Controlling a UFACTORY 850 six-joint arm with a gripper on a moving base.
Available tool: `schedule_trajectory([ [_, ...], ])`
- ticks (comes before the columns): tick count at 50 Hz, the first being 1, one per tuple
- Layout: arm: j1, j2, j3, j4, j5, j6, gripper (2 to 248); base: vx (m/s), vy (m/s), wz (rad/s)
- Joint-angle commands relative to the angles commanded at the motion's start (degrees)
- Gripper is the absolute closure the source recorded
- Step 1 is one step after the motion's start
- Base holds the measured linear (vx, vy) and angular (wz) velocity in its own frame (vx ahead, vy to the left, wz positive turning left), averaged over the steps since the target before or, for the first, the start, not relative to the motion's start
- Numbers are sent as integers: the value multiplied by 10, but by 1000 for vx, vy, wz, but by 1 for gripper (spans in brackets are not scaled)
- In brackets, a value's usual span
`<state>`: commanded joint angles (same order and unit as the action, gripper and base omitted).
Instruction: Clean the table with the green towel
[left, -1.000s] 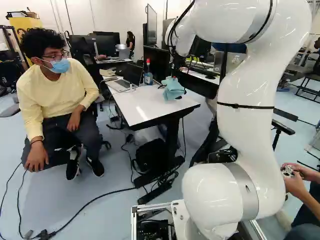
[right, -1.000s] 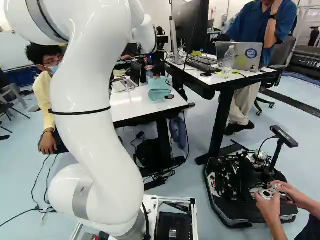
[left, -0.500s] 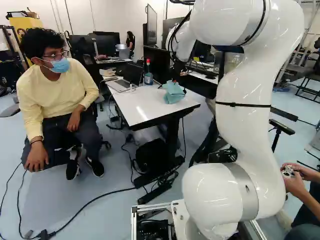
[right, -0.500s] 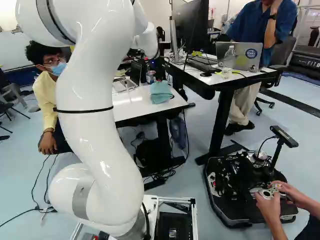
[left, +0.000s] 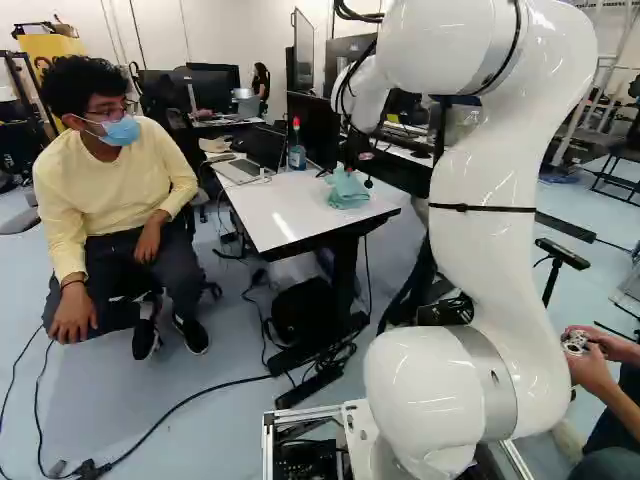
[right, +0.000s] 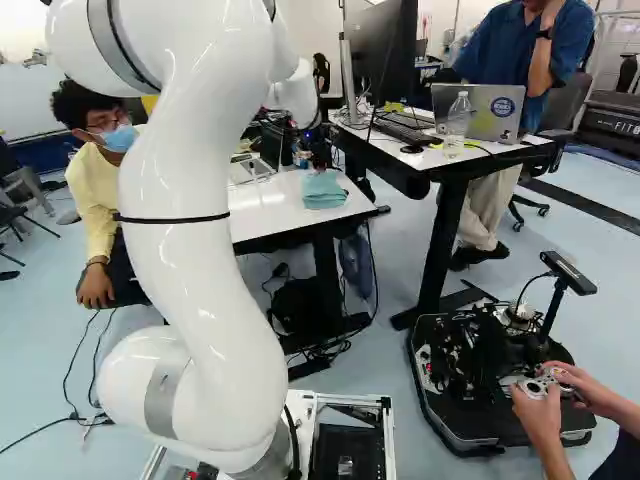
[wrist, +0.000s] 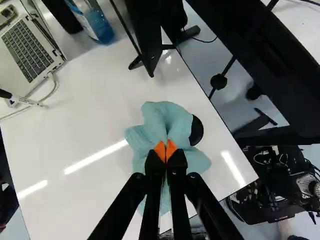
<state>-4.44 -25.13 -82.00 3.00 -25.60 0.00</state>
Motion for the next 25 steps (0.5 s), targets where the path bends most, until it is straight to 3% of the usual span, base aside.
schedule_trajectory([
  [25, -1, -21, 11, 0, 35, 0, 225, 0, 0, 0],
])
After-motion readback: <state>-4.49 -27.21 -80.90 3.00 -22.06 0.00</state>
